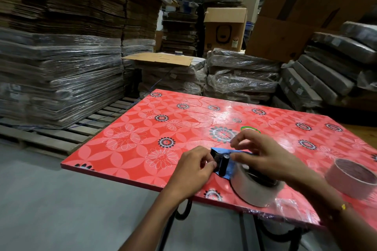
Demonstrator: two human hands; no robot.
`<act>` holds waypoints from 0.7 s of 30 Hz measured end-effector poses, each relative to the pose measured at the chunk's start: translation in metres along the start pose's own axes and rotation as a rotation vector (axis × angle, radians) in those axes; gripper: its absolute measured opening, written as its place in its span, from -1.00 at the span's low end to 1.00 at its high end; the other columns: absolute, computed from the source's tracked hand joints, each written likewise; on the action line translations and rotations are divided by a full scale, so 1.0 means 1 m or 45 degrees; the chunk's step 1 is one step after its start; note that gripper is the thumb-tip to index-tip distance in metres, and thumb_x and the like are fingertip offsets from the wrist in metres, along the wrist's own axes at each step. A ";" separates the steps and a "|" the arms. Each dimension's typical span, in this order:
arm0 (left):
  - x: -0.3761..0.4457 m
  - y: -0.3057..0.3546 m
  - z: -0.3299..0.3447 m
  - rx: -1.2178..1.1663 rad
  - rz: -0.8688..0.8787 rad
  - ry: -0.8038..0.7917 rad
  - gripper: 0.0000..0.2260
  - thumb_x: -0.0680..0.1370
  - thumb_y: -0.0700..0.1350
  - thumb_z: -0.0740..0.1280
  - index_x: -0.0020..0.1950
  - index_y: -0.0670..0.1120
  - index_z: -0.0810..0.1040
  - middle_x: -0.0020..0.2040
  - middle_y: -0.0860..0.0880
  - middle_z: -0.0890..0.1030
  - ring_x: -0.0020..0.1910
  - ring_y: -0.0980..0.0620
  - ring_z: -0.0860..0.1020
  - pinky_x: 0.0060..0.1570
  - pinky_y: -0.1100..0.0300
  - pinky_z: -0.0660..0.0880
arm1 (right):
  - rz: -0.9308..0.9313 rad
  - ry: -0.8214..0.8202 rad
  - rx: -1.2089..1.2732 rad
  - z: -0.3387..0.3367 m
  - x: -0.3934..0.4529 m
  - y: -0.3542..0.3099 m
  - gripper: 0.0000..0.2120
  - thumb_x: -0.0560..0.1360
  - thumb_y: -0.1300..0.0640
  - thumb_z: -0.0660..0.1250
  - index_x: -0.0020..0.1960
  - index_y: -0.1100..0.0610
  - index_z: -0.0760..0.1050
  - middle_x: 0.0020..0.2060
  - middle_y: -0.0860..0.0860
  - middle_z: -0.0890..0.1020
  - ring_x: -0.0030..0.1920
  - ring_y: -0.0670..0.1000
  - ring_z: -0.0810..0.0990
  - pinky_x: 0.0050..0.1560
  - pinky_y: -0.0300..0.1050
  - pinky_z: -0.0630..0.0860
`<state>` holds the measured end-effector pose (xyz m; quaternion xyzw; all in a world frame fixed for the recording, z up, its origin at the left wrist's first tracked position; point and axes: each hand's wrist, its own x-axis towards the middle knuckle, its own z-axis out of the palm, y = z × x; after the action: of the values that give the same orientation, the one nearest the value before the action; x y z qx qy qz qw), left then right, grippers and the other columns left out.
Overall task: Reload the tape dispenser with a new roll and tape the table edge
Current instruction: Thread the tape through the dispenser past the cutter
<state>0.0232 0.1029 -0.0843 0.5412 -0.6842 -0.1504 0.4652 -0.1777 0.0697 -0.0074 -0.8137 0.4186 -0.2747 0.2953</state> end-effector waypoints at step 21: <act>-0.007 0.010 0.014 0.241 -0.035 0.069 -0.83 0.51 -0.15 0.31 -0.22 -0.07 0.35 -0.23 0.02 0.45 -0.22 -0.08 0.43 -0.20 0.00 0.37 | -0.010 0.454 -0.741 0.042 0.001 -0.003 -0.93 0.50 0.12 0.32 -0.17 0.05 0.49 -0.10 -0.04 0.56 -0.10 0.11 0.58 -0.12 0.03 0.52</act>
<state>0.0058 0.1083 -0.0874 0.5958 -0.6751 -0.0767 0.4283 -0.1465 0.0804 -0.0337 -0.8045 0.5214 -0.2830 -0.0282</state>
